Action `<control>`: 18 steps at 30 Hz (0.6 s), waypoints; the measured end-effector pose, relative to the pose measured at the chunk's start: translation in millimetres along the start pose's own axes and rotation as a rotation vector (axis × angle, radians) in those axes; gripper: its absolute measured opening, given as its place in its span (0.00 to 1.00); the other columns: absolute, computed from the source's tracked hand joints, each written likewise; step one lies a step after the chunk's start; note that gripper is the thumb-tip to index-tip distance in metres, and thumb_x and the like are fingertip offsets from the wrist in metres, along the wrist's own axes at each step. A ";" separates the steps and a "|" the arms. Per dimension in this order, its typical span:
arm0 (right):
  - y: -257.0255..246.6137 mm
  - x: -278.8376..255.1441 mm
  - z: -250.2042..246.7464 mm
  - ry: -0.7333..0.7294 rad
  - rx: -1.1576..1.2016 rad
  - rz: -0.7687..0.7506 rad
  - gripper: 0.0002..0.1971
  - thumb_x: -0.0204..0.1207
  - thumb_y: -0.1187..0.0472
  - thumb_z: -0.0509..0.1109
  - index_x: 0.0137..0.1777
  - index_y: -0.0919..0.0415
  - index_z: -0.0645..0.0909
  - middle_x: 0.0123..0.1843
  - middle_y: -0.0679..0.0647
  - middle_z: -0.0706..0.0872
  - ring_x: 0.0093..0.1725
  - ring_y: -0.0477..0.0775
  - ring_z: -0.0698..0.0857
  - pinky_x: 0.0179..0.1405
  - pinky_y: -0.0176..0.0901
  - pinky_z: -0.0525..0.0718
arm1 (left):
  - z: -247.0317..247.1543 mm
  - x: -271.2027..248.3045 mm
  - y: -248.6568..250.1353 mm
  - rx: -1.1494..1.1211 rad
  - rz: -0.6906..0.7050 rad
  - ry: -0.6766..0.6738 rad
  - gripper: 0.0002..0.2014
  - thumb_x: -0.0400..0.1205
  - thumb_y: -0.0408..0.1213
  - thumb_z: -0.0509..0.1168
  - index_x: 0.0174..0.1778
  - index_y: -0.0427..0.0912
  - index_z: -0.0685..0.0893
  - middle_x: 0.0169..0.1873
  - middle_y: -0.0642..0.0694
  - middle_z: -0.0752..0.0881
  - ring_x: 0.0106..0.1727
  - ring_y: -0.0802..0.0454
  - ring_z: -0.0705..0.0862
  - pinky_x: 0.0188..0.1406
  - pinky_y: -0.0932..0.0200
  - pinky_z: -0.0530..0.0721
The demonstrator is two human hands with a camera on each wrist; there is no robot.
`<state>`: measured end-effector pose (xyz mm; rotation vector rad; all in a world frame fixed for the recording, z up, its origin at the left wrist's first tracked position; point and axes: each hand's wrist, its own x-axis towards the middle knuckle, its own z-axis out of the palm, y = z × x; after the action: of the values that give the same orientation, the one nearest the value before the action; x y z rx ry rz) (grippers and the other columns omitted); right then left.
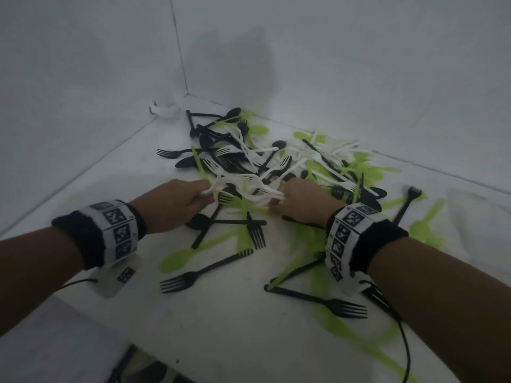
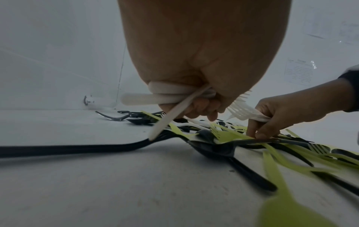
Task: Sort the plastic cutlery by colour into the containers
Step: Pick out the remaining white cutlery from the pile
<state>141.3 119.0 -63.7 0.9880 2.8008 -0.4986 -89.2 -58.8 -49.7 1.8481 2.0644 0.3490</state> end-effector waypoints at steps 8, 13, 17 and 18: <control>0.9 -12.0 -12.3 0.088 -0.065 0.014 0.10 0.82 0.51 0.68 0.42 0.53 0.84 0.40 0.50 0.86 0.41 0.56 0.85 0.40 0.50 0.86 | -0.7 20.4 3.2 0.038 0.125 0.023 0.16 0.89 0.48 0.62 0.37 0.60 0.67 0.27 0.55 0.75 0.26 0.59 0.74 0.28 0.61 0.66; 6.5 -22.4 -21.4 0.205 -0.155 0.081 0.06 0.86 0.50 0.63 0.59 0.48 0.78 0.48 0.48 0.84 0.49 0.57 0.84 0.39 0.48 0.78 | 1.4 34.7 -1.7 0.015 0.202 0.023 0.17 0.89 0.51 0.61 0.36 0.57 0.66 0.26 0.53 0.75 0.26 0.57 0.73 0.29 0.56 0.69; 10.7 -35.4 -22.5 0.330 -0.211 0.158 0.08 0.86 0.53 0.60 0.63 0.46 0.72 0.41 0.50 0.84 0.37 0.58 0.83 0.32 0.47 0.79 | -0.6 44.9 1.0 0.002 0.212 0.016 0.16 0.90 0.51 0.61 0.37 0.53 0.69 0.28 0.51 0.77 0.28 0.57 0.74 0.29 0.57 0.69; 11.0 -39.0 -23.1 0.358 -0.186 0.192 0.07 0.85 0.52 0.61 0.60 0.47 0.71 0.40 0.49 0.83 0.35 0.57 0.81 0.30 0.47 0.77 | -0.3 47.8 1.9 0.000 0.225 0.022 0.16 0.89 0.51 0.62 0.37 0.52 0.69 0.27 0.51 0.76 0.28 0.57 0.74 0.29 0.58 0.69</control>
<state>178.3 112.2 -36.0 1.4040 2.9337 -0.0366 -92.0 -11.1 -53.1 2.0907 1.8731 0.4280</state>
